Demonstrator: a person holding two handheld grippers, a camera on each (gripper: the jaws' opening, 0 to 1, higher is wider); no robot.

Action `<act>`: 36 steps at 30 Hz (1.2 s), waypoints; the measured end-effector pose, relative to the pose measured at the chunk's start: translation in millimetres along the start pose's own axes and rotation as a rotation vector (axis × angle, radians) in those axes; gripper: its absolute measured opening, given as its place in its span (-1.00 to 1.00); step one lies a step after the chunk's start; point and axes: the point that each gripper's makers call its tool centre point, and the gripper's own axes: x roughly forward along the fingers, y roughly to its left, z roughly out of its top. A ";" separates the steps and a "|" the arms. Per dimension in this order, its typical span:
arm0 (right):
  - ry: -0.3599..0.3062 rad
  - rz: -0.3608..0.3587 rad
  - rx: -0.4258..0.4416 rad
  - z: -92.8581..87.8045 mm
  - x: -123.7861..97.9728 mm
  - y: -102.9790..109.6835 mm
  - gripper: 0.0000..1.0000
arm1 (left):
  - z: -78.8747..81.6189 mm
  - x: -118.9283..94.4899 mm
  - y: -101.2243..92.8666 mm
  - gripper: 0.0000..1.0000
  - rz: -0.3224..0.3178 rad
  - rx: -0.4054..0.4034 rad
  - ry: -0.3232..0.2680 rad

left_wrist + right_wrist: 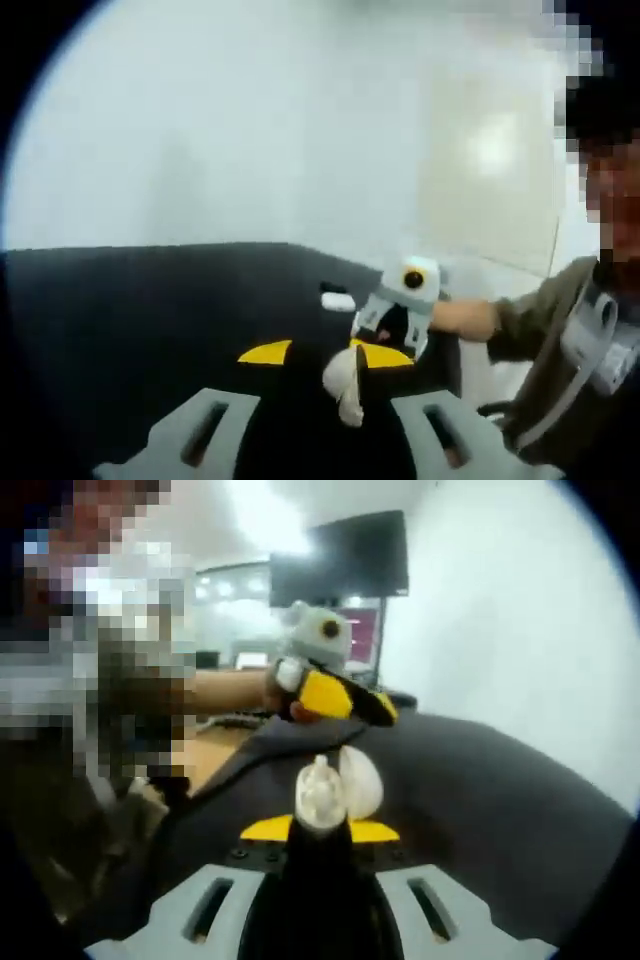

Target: Pick up three earphones and place each one into its charging case using tactile feedback, ensure that each earphone is properly inserted and securely positioned inside the case.

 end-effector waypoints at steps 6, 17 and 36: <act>0.000 0.002 -0.003 0.3 0.1 0.8 -0.60 | -14.6 6.7 1.3 -0.56 0.009 0.039 0.038; 0.001 0.001 -0.001 -0.3 -0.2 0.8 -0.60 | -0.2 -5.4 -14.4 -0.47 -0.112 0.066 -0.029; 0.002 0.016 0.080 -2.6 -1.9 -1.6 -0.61 | -35.0 11.8 -18.5 -0.39 -0.201 0.391 0.031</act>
